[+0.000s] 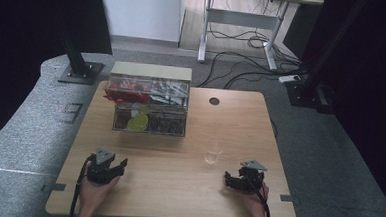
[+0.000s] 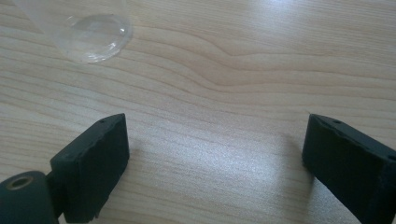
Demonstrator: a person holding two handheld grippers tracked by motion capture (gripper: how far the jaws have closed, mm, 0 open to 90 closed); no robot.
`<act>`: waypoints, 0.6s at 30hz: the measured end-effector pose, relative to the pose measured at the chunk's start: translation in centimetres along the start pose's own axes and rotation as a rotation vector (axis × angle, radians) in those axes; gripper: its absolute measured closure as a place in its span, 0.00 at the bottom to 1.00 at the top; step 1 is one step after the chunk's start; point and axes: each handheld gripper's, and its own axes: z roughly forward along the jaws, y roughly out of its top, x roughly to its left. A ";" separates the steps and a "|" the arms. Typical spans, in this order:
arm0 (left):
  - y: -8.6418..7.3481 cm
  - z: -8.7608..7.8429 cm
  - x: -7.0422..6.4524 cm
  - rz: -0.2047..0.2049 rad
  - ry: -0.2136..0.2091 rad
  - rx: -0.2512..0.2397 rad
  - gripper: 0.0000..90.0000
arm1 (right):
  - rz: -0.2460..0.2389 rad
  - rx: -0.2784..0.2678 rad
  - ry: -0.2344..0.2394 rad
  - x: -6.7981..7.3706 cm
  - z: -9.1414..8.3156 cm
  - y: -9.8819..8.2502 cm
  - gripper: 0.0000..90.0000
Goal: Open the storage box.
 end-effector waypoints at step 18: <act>1.5 -1.1 2.2 -0.038 -0.136 0.017 0.98 | 0.003 -0.004 -0.003 0.0 0.1 0.1 0.10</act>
